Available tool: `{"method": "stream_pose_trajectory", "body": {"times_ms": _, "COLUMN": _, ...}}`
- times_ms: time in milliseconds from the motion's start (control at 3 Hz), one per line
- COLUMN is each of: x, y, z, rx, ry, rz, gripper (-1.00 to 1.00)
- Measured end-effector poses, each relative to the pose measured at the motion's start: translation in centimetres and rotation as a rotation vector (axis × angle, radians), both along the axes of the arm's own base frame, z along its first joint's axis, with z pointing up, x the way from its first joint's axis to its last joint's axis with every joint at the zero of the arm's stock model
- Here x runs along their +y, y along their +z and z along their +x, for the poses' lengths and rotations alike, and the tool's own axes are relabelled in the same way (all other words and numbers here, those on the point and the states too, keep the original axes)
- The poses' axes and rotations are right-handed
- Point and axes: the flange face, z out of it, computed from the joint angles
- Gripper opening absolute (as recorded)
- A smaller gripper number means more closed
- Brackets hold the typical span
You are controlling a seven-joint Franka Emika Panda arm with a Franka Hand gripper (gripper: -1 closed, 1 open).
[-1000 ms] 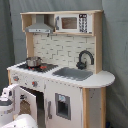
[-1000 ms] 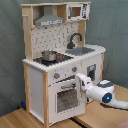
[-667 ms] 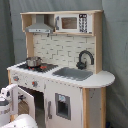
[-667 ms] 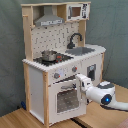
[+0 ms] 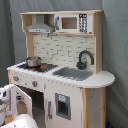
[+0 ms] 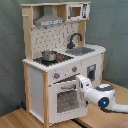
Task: Play with the kitchen
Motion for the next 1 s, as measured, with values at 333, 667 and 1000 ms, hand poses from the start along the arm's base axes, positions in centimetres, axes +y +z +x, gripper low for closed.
{"method": "stream_pose_trajectory", "body": {"times_ms": 333, "x": 0.9, "y": 0.0, "z": -0.5, "rx": 0.0, "ry": -0.052, "rz": 0.0, "gripper": -1.0}}
{"method": "stream_pose_trajectory", "body": {"times_ms": 667, "x": 1.9, "y": 0.0, "z": -1.1, "rx": 0.0, "ry": -0.099, "rz": -0.003, "gripper": -1.0}}
{"method": "stream_pose_trajectory", "body": {"times_ms": 1000, "x": 3.0, "y": 0.0, "z": -1.9, "rx": -0.005, "ry": -0.144, "rz": -0.003, "gripper": -1.0}}
